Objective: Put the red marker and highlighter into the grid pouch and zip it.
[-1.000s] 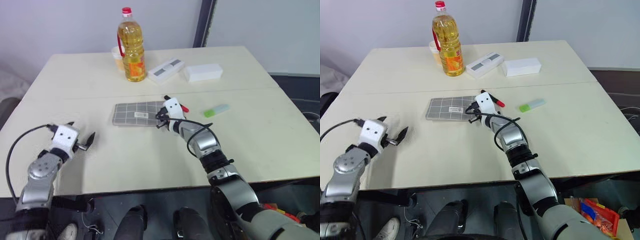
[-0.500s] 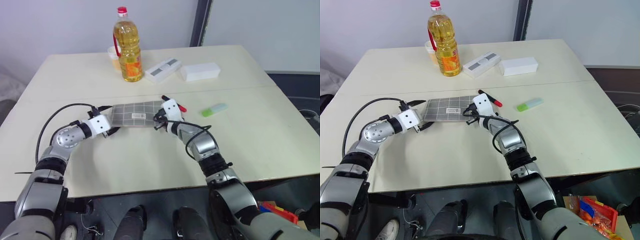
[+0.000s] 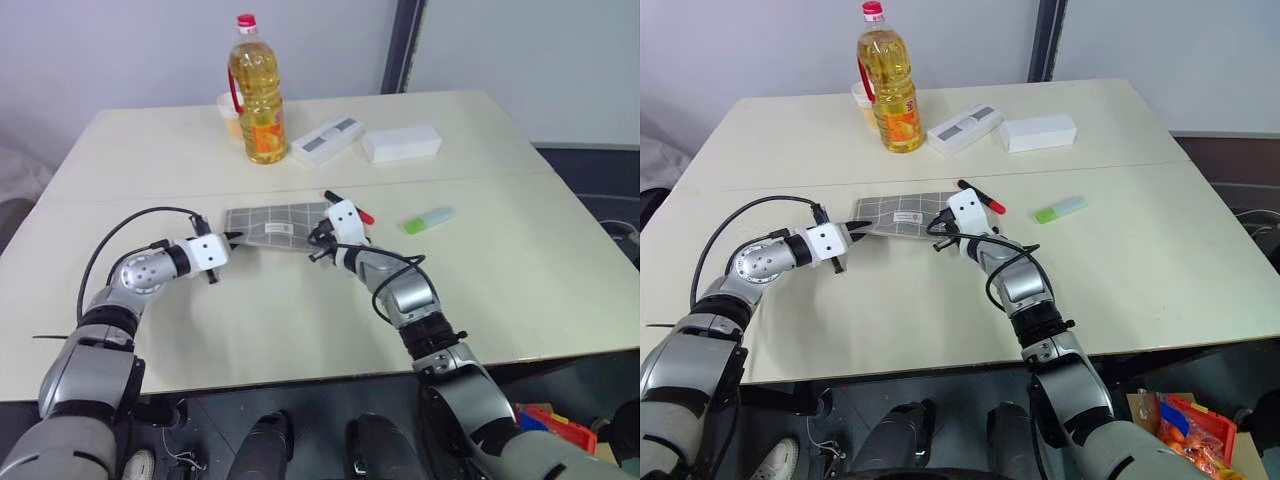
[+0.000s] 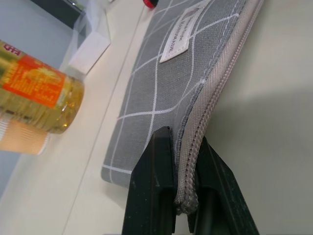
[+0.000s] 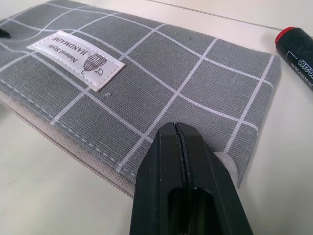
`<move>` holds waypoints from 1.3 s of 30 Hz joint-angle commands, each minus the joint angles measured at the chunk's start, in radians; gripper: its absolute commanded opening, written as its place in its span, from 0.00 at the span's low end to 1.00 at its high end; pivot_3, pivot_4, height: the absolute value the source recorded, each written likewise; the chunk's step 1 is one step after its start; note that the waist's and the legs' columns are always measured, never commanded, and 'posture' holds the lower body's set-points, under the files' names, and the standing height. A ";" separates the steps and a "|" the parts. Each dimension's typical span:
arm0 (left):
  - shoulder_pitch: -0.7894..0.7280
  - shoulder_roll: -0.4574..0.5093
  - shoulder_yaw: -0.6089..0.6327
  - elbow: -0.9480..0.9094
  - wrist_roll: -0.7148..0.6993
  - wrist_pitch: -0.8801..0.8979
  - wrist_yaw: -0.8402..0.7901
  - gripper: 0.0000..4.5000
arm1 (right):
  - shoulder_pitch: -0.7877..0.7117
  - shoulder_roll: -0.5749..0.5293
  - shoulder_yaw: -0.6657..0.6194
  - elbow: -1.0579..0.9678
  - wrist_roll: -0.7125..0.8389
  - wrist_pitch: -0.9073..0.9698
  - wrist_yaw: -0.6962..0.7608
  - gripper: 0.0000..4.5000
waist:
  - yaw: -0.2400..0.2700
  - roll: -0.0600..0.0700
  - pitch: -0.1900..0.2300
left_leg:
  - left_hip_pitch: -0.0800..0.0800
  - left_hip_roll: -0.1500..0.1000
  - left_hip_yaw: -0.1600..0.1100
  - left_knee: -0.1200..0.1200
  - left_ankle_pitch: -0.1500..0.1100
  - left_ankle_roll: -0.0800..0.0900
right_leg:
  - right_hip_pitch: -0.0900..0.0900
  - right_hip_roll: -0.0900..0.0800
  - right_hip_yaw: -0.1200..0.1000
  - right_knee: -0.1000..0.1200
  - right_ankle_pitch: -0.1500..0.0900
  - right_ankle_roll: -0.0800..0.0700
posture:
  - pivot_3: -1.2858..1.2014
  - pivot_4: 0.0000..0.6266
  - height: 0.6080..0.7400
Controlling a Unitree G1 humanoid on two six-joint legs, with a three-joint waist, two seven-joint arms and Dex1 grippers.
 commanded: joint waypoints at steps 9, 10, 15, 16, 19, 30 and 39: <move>0.396 0.041 0.152 -0.602 -0.167 0.300 0.036 0.01 | 0.008 -0.045 0.044 -0.182 -0.016 -0.080 0.086 0.00 | -0.029 0.000 0.000 | 0.000 0.001 0.000 -0.001 0.000 0.000 | -0.002 -0.001 0.002 0.002 0.000 0.000 | 0.52 0.24 1.00; 0.460 0.038 0.167 -0.700 -0.160 0.361 0.058 0.01 | 0.011 -0.051 0.046 -0.193 -0.019 -0.082 0.092 0.00 | -0.028 0.001 0.000 | 0.000 0.001 0.000 -0.001 0.000 0.000 | -0.002 -0.001 0.003 0.002 0.000 0.000 | 0.52 0.24 1.00; 0.694 -0.026 0.194 -1.124 -0.122 0.681 0.144 0.01 | 0.028 -0.067 0.041 -0.219 -0.013 -0.075 0.113 0.00 | -0.022 0.001 0.001 | 0.000 0.001 -0.001 0.000 0.000 0.000 | -0.002 -0.002 0.004 0.002 0.000 0.000 | 0.52 0.24 1.00; 0.727 -0.043 0.189 -1.191 -0.112 0.740 0.156 0.01 | 0.032 -0.069 0.042 -0.219 -0.014 -0.076 0.118 0.00 | -0.020 0.001 0.001 | 0.000 0.001 -0.001 0.000 0.000 0.000 | -0.001 -0.002 0.004 0.002 0.000 0.000 | 0.52 0.24 1.00; 0.779 -0.073 0.179 -1.310 -0.081 0.863 0.177 0.01 | 0.039 -0.069 0.047 -0.218 -0.014 -0.076 0.130 0.00 | -0.017 0.001 0.001 | 0.000 0.001 -0.001 0.000 0.000 0.000 | 0.000 -0.002 0.003 0.002 0.000 0.000 | 0.52 0.24 1.00; 0.783 -0.097 0.175 -1.391 -0.119 0.975 0.146 0.09 | 0.055 -0.040 0.078 -0.089 -0.054 0.042 0.085 0.00 | -0.019 0.001 0.000 | 0.001 0.001 -0.001 0.000 0.000 0.000 | 0.000 -0.001 0.003 0.002 0.000 -0.001 | 0.52 0.24 1.00; 0.787 -0.007 0.238 -1.344 -0.197 0.851 0.053 0.99 | 0.059 -0.020 0.080 -0.049 -0.060 0.068 0.068 0.00 | -0.019 0.000 0.000 | 0.002 0.001 -0.001 0.000 0.000 0.000 | 0.002 -0.001 0.003 0.002 0.000 -0.001 | 0.52 0.24 1.00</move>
